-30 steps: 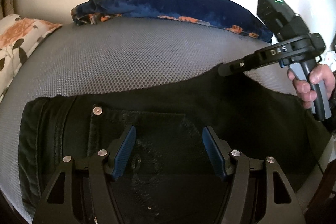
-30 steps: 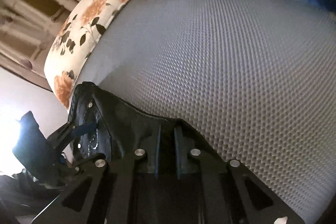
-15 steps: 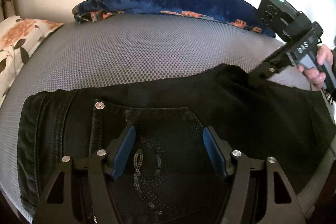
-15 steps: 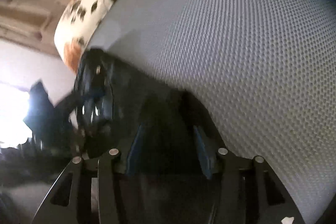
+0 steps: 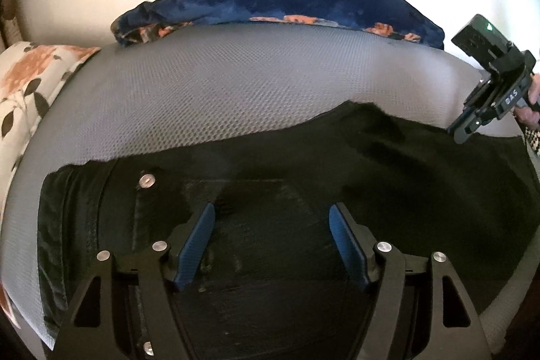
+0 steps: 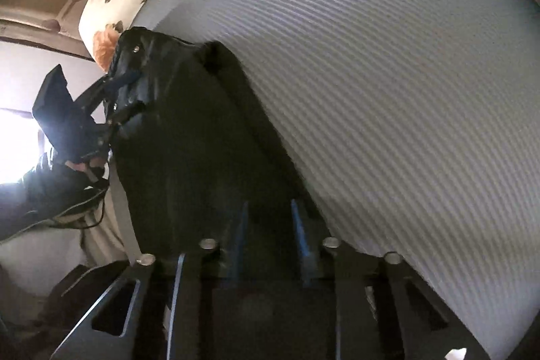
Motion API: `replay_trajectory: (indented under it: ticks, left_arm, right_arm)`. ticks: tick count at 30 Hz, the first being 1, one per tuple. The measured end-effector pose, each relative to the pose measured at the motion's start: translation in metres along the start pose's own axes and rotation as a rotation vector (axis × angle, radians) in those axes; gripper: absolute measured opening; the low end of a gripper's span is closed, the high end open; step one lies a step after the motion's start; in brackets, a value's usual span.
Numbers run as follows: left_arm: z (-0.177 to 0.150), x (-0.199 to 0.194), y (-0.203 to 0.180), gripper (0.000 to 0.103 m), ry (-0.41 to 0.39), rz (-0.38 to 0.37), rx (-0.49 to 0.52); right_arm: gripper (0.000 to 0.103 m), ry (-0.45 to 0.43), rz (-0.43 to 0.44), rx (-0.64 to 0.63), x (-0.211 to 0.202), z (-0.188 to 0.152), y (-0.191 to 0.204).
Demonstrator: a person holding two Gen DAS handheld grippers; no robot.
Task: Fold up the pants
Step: 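Grasp the jeans waistband with the right tool and lift it toward the left tool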
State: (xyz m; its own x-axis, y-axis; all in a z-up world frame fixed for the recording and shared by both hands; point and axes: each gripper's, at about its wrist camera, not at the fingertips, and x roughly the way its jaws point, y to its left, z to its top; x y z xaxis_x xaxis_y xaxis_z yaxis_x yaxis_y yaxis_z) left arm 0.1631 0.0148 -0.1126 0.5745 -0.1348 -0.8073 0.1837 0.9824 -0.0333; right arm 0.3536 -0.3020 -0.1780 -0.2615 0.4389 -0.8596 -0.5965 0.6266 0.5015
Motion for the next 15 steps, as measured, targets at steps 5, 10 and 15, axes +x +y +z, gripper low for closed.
replay_trajectory:
  ticks: [5, 10, 15]
  left_arm:
    - [0.011, 0.004, -0.025, 0.071, -0.008, -0.033, 0.049]
    - [0.025, 0.01, -0.051, 0.071, -0.007, -0.066, 0.092]
    - [0.031, 0.018, -0.066, 0.071, 0.009, -0.074, 0.119]
  right_arm:
    - [0.014, -0.048, -0.003, 0.034, -0.006, -0.018, -0.011]
    - [0.014, -0.059, 0.011, 0.054, -0.007, -0.032, -0.016]
    - [0.014, -0.066, 0.02, 0.054, -0.012, -0.044, -0.022]
